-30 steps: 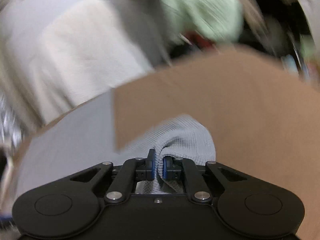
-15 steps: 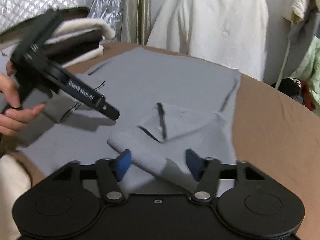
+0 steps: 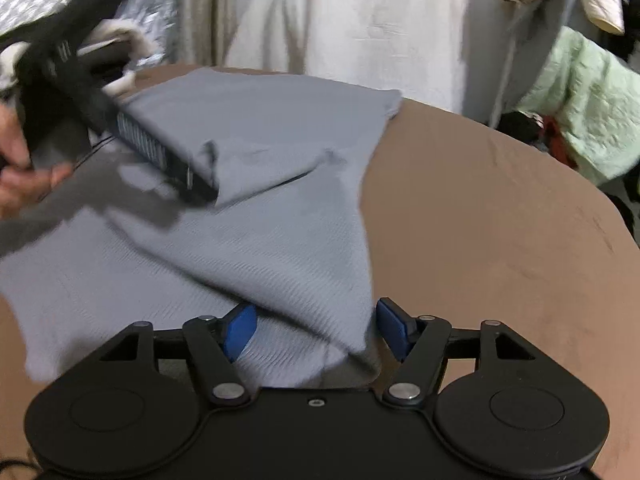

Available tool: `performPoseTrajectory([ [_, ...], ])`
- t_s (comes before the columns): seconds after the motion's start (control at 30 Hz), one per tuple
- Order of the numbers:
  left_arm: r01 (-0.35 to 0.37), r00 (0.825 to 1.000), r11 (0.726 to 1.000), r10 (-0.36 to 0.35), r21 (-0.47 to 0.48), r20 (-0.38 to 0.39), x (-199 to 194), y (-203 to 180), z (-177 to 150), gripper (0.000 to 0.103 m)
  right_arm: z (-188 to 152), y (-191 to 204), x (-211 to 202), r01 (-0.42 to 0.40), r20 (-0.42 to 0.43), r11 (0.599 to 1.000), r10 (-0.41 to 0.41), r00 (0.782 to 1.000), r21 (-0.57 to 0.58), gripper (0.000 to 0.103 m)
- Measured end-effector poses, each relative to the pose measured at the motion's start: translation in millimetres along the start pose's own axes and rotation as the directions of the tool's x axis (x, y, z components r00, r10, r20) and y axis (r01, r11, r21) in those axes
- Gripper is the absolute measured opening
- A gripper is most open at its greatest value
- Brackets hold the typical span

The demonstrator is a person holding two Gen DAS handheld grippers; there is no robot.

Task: Fold clothes
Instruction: 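Pinch the sweatshirt sleeve with the right gripper and fold it across the body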

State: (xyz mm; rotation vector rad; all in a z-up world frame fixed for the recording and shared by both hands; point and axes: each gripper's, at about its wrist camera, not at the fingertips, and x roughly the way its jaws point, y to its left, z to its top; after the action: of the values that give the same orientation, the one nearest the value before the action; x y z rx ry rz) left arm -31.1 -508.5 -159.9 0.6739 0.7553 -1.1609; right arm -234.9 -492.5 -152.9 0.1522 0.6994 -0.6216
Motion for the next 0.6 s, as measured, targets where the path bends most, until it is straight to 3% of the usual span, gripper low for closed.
performPoseTrajectory([
  [0.03, -0.020, 1.000, 1.000, 0.020, 0.008, 0.013, 6.4, -2.4, 4.2, 0.103, 0.2, -3.1, -0.1, 0.003, 0.000, 1.000, -0.003, 1.000, 0.014, 0.071],
  [0.07, -0.033, 0.999, 0.999, 0.033, -0.009, 0.023, 9.6, -0.4, 9.4, 0.084, -0.4, -5.8, 0.5, 0.011, -0.002, 1.000, -0.011, 1.000, 0.016, 0.071],
  [0.1, -0.045, 0.999, 0.998, 0.046, -0.040, 0.022, 10.5, 5.6, 17.1, 0.044, -3.2, -7.8, 0.3, 0.023, 0.002, 1.000, -0.023, 1.000, 0.018, 0.070],
  [0.17, -0.071, 0.997, 0.992, 0.072, -0.102, 0.010, 11.2, 19.4, 34.3, 0.012, -9.9, -11.4, -1.0, 0.048, 0.012, 0.999, -0.049, 0.999, 0.024, 0.066],
  [0.27, -0.088, 0.995, 0.978, 0.096, -0.191, 0.034, 2.0, 44.5, 43.3, 0.009, -18.4, -15.8, -11.1, 0.038, 0.037, 0.998, -0.041, 0.998, 0.058, 0.046],
  [0.37, -0.110, 0.993, 0.953, 0.115, -0.281, 0.000, -1.0, 73.7, 38.1, 0.015, -23.2, -16.5, -13.9, 0.025, 0.047, 0.997, -0.029, 0.998, 0.071, 0.042],
  [0.43, -0.082, 0.997, 0.930, 0.077, -0.358, -0.026, -3.2, 90.8, 25.5, 0.032, -24.1, -15.5, -11.7, 0.030, 0.053, 0.997, -0.034, 0.998, 0.069, 0.042],
  [0.5, 0.002, 1.000, 0.917, 0.004, -0.398, 0.014, -13.6, 100.0, 11.3, 0.054, -24.5, -16.4, -10.3, 0.025, 0.060, 0.996, -0.030, 0.998, 0.088, 0.044],
  [0.6, 0.124, 0.991, 0.923, -0.096, -0.364, 0.094, -29.5, 91.5, -4.4, 0.063, -24.2, -19.5, -8.7, 0.001, 0.066, 0.992, -0.010, 0.998, 0.128, 0.049],
])
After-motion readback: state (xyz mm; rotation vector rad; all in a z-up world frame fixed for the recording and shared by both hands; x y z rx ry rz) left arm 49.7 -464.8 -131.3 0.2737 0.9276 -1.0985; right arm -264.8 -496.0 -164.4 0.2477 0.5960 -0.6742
